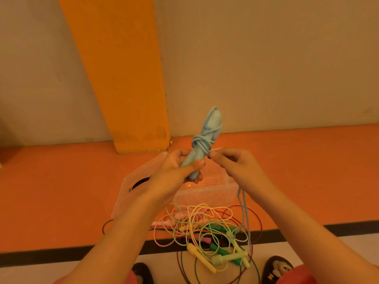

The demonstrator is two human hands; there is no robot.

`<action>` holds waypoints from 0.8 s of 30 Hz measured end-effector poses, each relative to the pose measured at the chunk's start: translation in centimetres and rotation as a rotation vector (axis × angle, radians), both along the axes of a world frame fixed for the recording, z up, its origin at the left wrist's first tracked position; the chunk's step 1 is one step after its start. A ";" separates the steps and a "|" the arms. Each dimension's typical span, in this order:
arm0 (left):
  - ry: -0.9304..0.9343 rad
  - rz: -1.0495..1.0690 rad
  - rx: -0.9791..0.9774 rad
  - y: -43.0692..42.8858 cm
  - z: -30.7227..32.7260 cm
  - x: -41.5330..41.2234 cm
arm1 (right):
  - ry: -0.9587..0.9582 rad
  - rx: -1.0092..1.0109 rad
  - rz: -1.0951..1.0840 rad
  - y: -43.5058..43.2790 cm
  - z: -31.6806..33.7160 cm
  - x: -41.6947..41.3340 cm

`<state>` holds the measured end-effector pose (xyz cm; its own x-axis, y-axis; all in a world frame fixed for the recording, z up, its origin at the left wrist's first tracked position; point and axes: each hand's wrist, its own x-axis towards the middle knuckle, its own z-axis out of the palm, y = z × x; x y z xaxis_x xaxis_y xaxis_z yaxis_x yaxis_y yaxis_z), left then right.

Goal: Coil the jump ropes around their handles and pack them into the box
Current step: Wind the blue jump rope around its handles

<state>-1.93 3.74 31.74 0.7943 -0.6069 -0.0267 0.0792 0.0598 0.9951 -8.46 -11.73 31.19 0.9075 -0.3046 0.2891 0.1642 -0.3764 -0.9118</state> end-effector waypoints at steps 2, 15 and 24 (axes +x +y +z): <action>-0.182 0.092 0.105 -0.3 -0.7 -0.1 | 0.008 -0.039 0.004 0.6 -0.1 0.0; 0.171 -0.126 -0.077 -0.5 -0.3 -1.2 | -0.027 0.113 -0.051 -0.3 0.1 0.3; 0.406 0.027 -0.380 -1.2 0.1 -1.0 | 0.131 0.276 0.023 -0.1 1.2 -0.2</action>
<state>-2.94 2.56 31.81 0.7815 -0.6128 -0.1169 0.4448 0.4159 0.7932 -8.65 -11.86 32.41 0.9393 -0.3340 0.0785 0.0440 -0.1094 -0.9930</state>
